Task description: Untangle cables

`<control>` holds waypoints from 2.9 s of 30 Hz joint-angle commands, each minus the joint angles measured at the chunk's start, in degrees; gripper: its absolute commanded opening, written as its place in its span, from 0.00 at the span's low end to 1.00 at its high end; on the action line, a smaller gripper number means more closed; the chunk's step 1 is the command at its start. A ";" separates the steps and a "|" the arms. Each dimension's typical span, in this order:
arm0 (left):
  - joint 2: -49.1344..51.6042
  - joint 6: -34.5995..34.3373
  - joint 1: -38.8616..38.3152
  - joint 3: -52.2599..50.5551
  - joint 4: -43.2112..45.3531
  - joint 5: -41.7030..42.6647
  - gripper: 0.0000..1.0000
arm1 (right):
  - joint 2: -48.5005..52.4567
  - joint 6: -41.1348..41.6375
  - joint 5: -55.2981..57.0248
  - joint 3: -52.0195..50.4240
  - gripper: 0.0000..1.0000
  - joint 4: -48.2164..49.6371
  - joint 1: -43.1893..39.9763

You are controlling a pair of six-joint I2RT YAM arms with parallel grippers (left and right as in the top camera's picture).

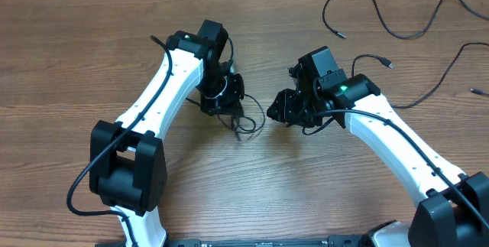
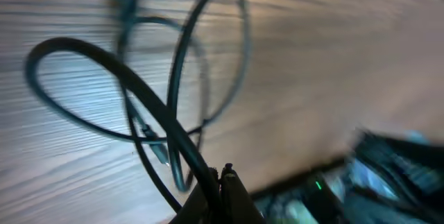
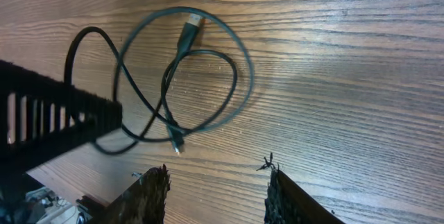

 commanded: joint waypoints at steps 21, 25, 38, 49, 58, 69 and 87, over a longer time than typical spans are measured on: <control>-5.53 -3.19 2.34 5.29 0.00 11.06 0.04 | 0.59 -7.23 -9.68 0.33 0.41 0.42 0.28; -5.53 -3.78 2.36 5.29 -0.28 11.10 0.04 | 0.59 -8.76 -11.04 0.33 0.42 0.46 0.26; -5.53 -5.68 0.66 5.29 -2.64 11.85 0.04 | 0.59 -8.92 -11.96 0.33 0.40 3.98 0.33; -5.53 -4.72 0.37 5.29 -3.21 15.67 0.04 | 0.61 -5.03 -3.54 0.33 0.18 2.86 0.33; -5.53 -3.26 0.37 5.27 -3.41 15.65 0.04 | 0.61 6.95 9.44 0.33 0.04 -1.46 0.33; -5.51 -11.87 0.37 5.09 -8.09 -20.79 0.04 | 0.61 23.74 26.23 0.33 0.04 -10.03 0.33; -5.03 -16.81 0.37 4.61 -10.75 -38.29 0.11 | 0.61 23.74 26.14 0.33 0.04 -9.62 0.33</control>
